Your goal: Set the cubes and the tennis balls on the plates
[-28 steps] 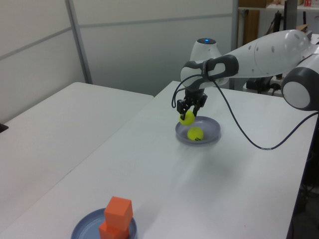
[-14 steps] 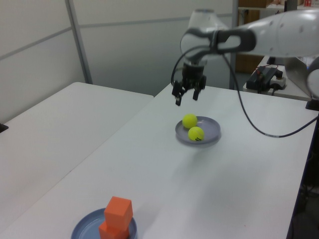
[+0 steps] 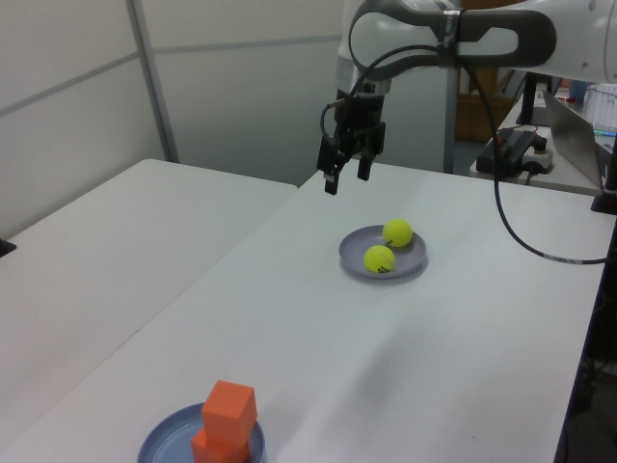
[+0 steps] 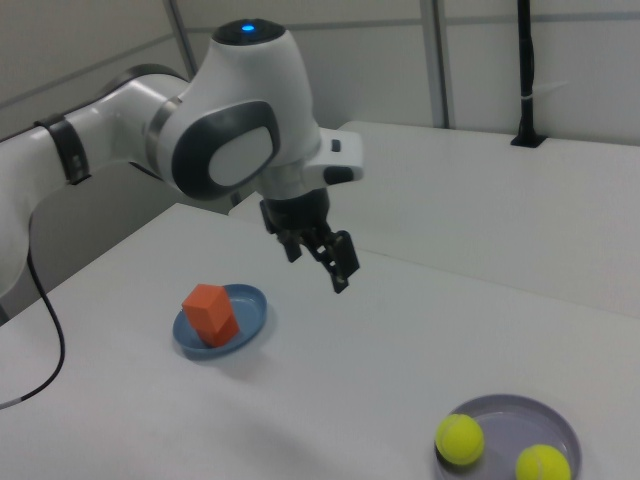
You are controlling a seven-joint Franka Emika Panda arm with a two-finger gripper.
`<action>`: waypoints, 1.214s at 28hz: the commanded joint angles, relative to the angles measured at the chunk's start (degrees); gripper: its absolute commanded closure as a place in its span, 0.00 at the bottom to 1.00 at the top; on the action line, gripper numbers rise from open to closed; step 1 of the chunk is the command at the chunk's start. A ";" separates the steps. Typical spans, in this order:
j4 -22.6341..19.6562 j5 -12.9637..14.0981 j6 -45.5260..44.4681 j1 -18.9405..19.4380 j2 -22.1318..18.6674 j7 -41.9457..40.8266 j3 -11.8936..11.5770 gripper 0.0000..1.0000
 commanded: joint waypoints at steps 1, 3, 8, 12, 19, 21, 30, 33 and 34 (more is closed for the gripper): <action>-3.03 -2.60 -1.85 -0.14 -2.87 2.63 2.71 0.00; -3.20 -3.65 -1.85 -0.14 -3.05 3.34 3.50 0.00; -3.29 -4.27 -1.76 -0.14 -3.31 3.87 4.12 0.00; -3.29 -4.27 -1.68 0.04 -3.23 4.13 4.12 0.00; -3.20 -4.36 -1.59 0.39 -3.31 4.13 4.03 0.00; -3.20 -4.36 -1.67 0.30 -3.31 4.22 4.03 0.00; -3.11 -4.36 -1.76 0.21 -3.58 4.22 3.85 0.00; -3.11 -4.36 -1.94 0.21 -3.84 4.22 3.94 0.00; -3.20 -4.36 -1.94 0.21 -4.10 4.22 3.94 0.00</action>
